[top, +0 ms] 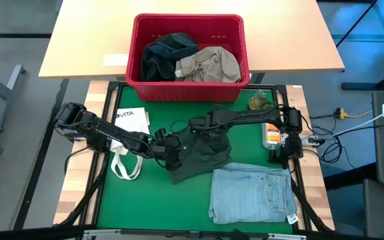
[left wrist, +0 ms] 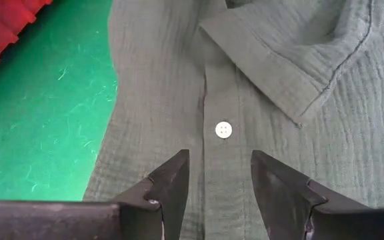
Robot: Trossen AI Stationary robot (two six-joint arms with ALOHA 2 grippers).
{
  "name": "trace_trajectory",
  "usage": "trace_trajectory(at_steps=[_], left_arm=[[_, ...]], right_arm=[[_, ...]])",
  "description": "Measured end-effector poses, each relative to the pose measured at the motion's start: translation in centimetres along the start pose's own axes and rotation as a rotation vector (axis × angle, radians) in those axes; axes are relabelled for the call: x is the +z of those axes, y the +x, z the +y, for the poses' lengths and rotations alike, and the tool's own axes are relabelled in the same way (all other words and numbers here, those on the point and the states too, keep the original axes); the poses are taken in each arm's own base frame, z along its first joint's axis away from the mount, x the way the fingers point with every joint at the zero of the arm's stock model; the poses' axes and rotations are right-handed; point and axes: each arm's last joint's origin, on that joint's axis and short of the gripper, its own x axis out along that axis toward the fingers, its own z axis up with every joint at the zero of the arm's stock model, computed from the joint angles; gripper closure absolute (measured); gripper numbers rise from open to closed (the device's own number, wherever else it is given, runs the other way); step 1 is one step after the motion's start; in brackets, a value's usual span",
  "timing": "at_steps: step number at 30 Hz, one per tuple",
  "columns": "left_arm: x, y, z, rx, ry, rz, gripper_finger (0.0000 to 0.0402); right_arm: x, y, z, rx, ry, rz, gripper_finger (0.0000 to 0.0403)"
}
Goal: Fold Laundry from Bin
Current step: Fold the green shirt
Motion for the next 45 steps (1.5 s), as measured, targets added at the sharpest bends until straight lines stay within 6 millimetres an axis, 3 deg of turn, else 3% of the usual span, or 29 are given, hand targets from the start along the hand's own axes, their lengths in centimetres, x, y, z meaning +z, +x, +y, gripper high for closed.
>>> trace_trajectory(at_steps=[13, 18, 24, 28, 34, 39, 45], left_arm=[[0.0, 0.0, 0.0, 0.000, -0.001, -0.001, 0.0247], [0.0, 0.0, 0.0, 0.000, -0.001, -0.001, 0.0247], [0.0, 0.0, 0.0, -0.001, -0.002, -0.002, 0.0247], [0.0, 0.0, 0.0, -0.001, -0.001, -0.002, 0.0247], [0.0, 0.0, 0.0, -0.002, -0.001, -0.004, 0.0247], [0.0, 0.0, 0.0, -0.002, -0.001, -0.004, 0.0247], [0.1, 0.0, 0.0, -0.003, -0.003, -0.006, 0.0247]], right_arm=[[-3.0, -0.6, -0.4, 0.065, -0.161, 0.308, 0.0223], [-3.4, -2.0, -1.1, 0.066, -0.144, 0.265, 0.0223], [-3.6, -5.7, -1.5, 0.198, -0.014, 0.122, 0.0224], [-3.7, -7.8, 1.0, 0.336, -0.045, 0.010, 0.0224], [-4.1, -10.3, 7.0, 0.359, -0.269, -0.234, 0.0224], [-4.7, -10.8, 10.8, 0.254, -0.353, -0.420, 0.0224], [-4.8, -9.5, 12.1, 0.187, -0.338, -0.486, 0.0224]])
